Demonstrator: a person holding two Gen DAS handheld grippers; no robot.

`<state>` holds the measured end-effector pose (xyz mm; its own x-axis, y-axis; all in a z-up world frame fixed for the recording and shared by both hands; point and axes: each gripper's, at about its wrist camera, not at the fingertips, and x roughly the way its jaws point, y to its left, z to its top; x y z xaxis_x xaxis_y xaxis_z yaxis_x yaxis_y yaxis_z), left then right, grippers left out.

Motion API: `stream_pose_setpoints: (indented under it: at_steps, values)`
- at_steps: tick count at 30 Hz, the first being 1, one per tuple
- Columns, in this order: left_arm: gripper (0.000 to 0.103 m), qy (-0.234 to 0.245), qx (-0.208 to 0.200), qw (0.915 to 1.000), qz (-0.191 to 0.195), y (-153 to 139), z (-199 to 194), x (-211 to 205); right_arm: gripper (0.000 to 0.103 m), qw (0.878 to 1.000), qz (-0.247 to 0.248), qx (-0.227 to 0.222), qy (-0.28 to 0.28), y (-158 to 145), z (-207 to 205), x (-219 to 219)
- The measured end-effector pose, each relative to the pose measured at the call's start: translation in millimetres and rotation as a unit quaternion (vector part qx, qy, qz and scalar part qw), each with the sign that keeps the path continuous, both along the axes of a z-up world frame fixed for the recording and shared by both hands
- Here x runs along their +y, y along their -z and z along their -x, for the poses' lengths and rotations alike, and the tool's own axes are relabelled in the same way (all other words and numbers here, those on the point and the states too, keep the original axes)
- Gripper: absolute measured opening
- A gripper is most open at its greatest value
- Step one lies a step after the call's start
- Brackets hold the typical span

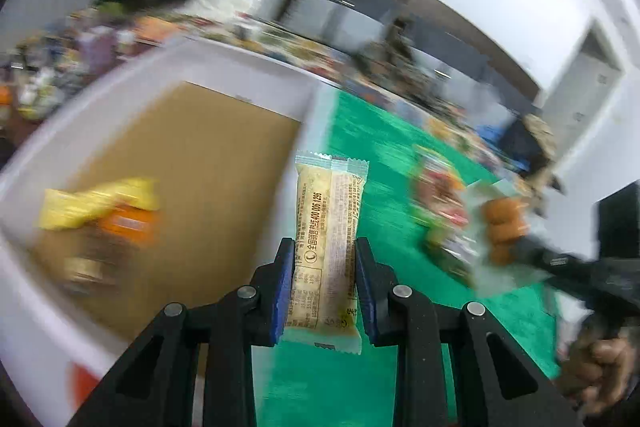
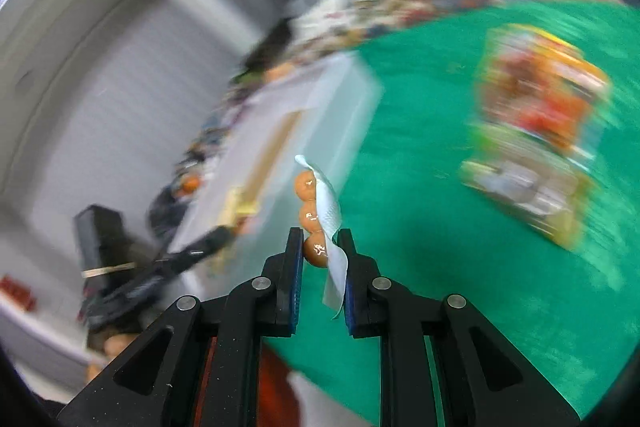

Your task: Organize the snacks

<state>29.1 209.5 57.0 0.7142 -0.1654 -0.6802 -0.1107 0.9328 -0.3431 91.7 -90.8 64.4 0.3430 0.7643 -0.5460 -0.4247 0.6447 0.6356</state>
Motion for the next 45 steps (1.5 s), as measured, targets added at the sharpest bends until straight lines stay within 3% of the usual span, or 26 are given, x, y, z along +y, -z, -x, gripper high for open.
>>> stream_pose_setpoints:
  at_steps: [6,8,9,10,11,13,17,21,24,26,29,32,34,37,40,45]
  values:
    - [0.029,-0.093,0.045,0.9937,-0.042,13.4,10.3,86.4,0.018,0.994,-0.011,-0.035,-0.105,-36.7,3.0,126.9]
    - [0.049,-0.107,0.076,0.9901,-0.049,29.9,2.3,99.8,0.023,0.992,-0.004,-0.035,-0.123,-34.5,1.4,158.4]
    - [0.074,-0.116,0.088,0.9882,-0.049,36.0,3.4,107.2,0.031,0.991,0.012,-0.029,-0.127,-28.9,-0.4,173.9]
    - [0.089,-0.133,0.097,0.985,-0.053,42.0,4.4,113.3,0.052,0.991,0.022,-0.02,-0.13,-23.0,-1.5,183.1]
    - [0.09,-0.143,0.096,0.9835,-0.056,43.3,6.0,116.1,0.058,0.991,0.028,-0.011,-0.127,-16.1,-4.1,190.0]
    - [0.09,-0.152,0.09,0.9828,-0.055,46.7,16.0,119.0,0.059,0.993,0.036,-0.014,-0.11,-11.3,-1.9,185.2]
    - [0.09,-0.136,0.068,0.9874,-0.043,41.9,22.9,100.7,0.063,0.995,0.063,-0.045,-0.065,-4.5,13.5,142.6]
    - [0.091,-0.075,0.027,0.9963,-0.033,21.6,17.9,49.1,0.066,0.982,0.164,-0.091,0.015,26.8,30.2,71.4]
    - [0.1,-0.01,0.001,0.9998,-0.018,8.4,11.5,-4.7,0.066,0.971,0.209,-0.064,0.093,65.5,42.9,-7.2]
    - [0.103,0.03,-0.002,0.9995,-0.009,8.0,3.7,-43.8,0.066,0.957,0.241,-0.043,0.157,90.2,50.1,-63.1]
    - [0.103,0.085,0.031,0.9959,-0.013,29.1,-15.5,-101.4,0.066,0.933,0.274,-0.024,0.23,110.5,58.7,-125.8]
    - [0.103,0.12,0.066,0.9896,-0.044,67.5,-35.8,-150.8,0.066,0.904,0.314,-0.012,0.29,120.1,58.8,-175.5]
    - [0.102,0.138,0.092,0.9832,-0.077,98.8,-50.1,-180.3,0.066,0.892,0.328,-0.006,0.31,121.0,55.7,-196.3]
    - [0.102,0.136,0.107,0.9794,-0.104,126.4,-68.9,-196.3,0.066,0.879,0.342,0.01,0.333,122.6,48.6,-224.1]
    - [0.102,0.119,0.106,0.981,-0.111,145.2,-88.2,-198.8,0.066,0.871,0.35,0.016,0.345,127.1,38.0,-243.5]
    - [0.102,0.106,0.08,0.9815,-0.138,151.9,-106.4,-201.6,0.066,0.86,0.365,0.02,0.356,131.5,17.8,-262.0]
